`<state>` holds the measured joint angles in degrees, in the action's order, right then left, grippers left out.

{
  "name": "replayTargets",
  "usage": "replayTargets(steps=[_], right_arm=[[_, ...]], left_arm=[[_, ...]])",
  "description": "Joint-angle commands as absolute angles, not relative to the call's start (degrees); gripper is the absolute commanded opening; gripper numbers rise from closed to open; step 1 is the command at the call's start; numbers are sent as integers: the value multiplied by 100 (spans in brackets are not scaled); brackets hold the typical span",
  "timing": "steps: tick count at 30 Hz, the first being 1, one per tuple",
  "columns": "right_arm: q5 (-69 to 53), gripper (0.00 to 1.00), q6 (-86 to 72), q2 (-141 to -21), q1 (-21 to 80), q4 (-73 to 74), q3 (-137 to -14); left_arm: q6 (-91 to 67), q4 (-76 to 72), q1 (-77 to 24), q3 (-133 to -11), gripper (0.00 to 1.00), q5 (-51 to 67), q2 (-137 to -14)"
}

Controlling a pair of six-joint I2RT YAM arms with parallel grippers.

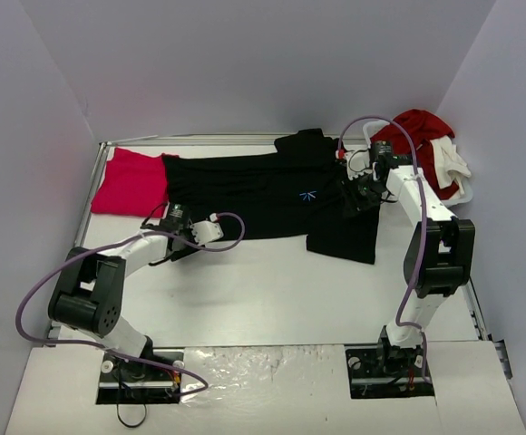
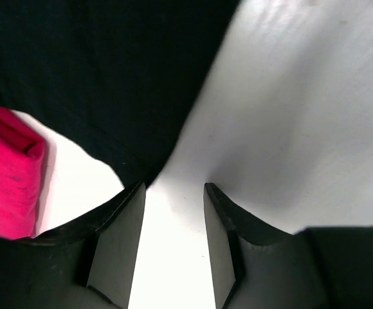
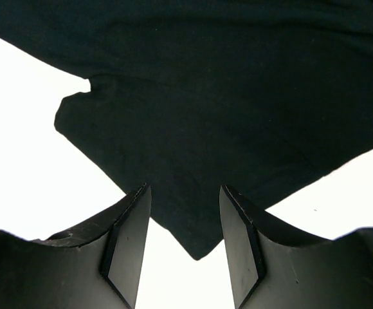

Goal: Fold and stack the t-shirts
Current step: Grap the side of the flattened tshirt closest away from the robot with both arms

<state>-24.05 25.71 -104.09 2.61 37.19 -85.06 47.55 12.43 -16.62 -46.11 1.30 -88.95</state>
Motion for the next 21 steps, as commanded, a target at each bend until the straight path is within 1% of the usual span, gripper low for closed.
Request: replayTargets(steps=[1,3,10,11,13,14,15,16,21], right_arm=[[-2435,43,2566,-10441,237,3858,-8543],[-2408,43,2575,-10450,237,3858,-8517],[-2408,43,2593,-10424,246,3850,-8508],[-2408,43,2584,-10441,237,3850,-8508],[-2408,43,2584,-10441,237,3858,-8499],[-2408,43,2584,-10433,246,3858,-8482],[-2400,43,2593,-10415,237,3858,-8464],[-2399,43,2601,-10406,237,3858,-8429],[-2408,43,2628,-10266,237,3876,-8341]], left_arm=[[4755,1109,-1608,-4482,41,-183,-9227],[4702,1037,-1600,-4544,48,-439,-9377],[4561,1194,-1564,-4938,47,-554,-9632],[4544,1274,-1564,-5018,40,-554,-9685],[4561,1432,-1564,-5115,31,-527,-9764],[4622,1459,-1564,-5141,14,-536,-9773],[4640,1581,-1582,-5159,5,-501,-9791],[4658,1660,-1582,-5185,3,-475,-9800],[4588,2029,-1591,-5238,2,-360,-9642]])
